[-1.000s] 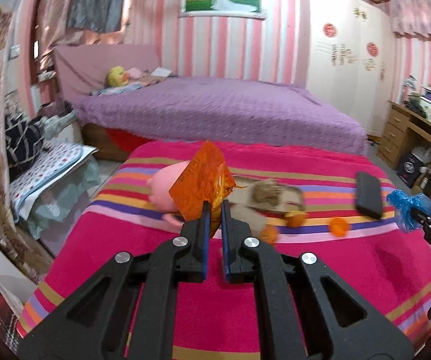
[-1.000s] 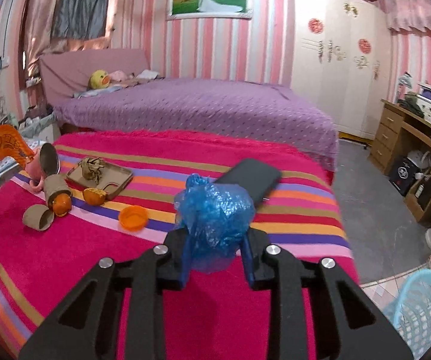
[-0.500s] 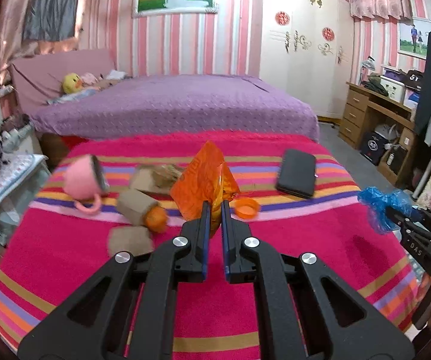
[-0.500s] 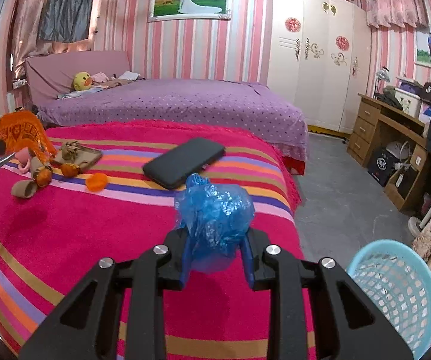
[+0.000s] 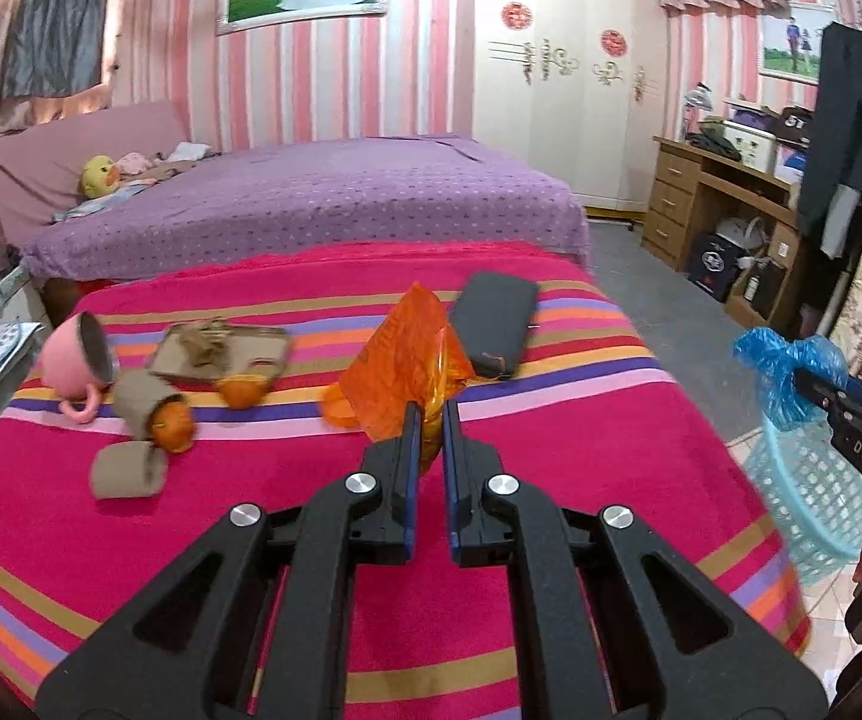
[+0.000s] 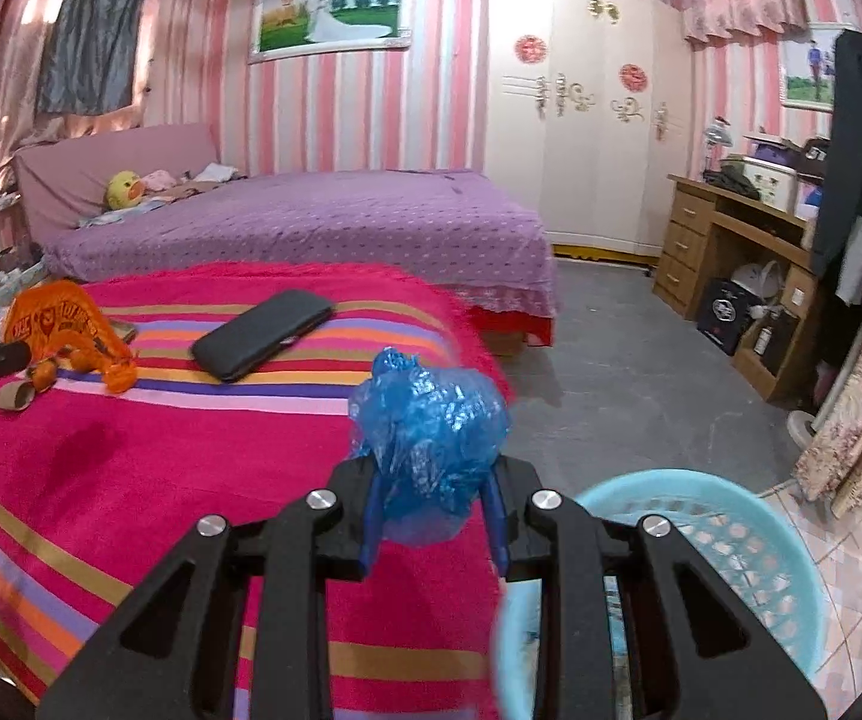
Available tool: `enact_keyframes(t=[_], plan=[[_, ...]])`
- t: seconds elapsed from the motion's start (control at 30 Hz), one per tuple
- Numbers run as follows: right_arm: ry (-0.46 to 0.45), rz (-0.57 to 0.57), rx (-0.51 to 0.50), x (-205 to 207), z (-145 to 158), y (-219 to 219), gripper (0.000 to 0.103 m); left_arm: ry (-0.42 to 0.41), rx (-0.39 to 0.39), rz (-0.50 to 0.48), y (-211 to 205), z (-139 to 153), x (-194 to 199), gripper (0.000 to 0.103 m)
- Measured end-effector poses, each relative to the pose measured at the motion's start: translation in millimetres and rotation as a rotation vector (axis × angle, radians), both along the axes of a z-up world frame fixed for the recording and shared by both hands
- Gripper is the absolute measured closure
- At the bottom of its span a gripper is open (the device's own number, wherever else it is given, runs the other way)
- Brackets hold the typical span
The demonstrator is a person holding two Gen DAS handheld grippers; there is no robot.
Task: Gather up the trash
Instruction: 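Carry the orange wrapper and blue plastic bag over the blue basket with both tools, then open the left tool to drop the wrapper while the right tool releases the blue bag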
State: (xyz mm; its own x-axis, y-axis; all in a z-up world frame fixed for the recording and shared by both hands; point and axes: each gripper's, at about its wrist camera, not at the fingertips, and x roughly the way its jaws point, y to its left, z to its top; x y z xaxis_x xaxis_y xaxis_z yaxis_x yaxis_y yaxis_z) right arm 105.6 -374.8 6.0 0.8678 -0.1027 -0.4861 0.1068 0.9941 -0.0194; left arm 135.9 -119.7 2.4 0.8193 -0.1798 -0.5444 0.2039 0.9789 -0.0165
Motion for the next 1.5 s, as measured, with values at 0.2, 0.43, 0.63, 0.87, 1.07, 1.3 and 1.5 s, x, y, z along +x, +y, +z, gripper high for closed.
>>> enact_keyframes(t=[0.2, 0.43, 0.63, 0.87, 1.07, 1.3, 1.5], plan=[[-0.021, -0.102, 0.016, -23.0, 4.6, -59.4, 0.075, -0.019, 0.028, -0.07, -56.1, 4.9, -12.1, 0.098], [-0.007, -0.195, 0.027, -51.4, -5.6, -115.8, 0.075, -0.039, 0.03, -0.191, -137.3, 8.7, -33.4, 0.098], [0.01, -0.248, 0.025, -71.1, -18.0, -150.8, 0.075, -0.017, 0.013, -0.284, -199.2, 0.2, -52.1, 0.098], [0.002, -0.31, 0.067, -96.0, -26.4, -191.1, 0.075, 0.043, 0.0, -0.344, -255.2, -23.3, -67.9, 0.098], [0.004, -0.335, 0.075, -107.5, -31.6, -206.5, 0.075, 0.082, 0.034, -0.39, -294.4, -42.6, -71.4, 0.098], [0.001, -0.335, 0.087, -109.4, -32.9, -207.8, 0.075, 0.121, 0.052, -0.405, -311.8, -52.4, -64.1, 0.097], [0.007, -0.33, 0.092, -106.7, -35.8, -204.9, 0.075, 0.145, 0.032, -0.415, -301.5, -52.0, -57.4, 0.097]])
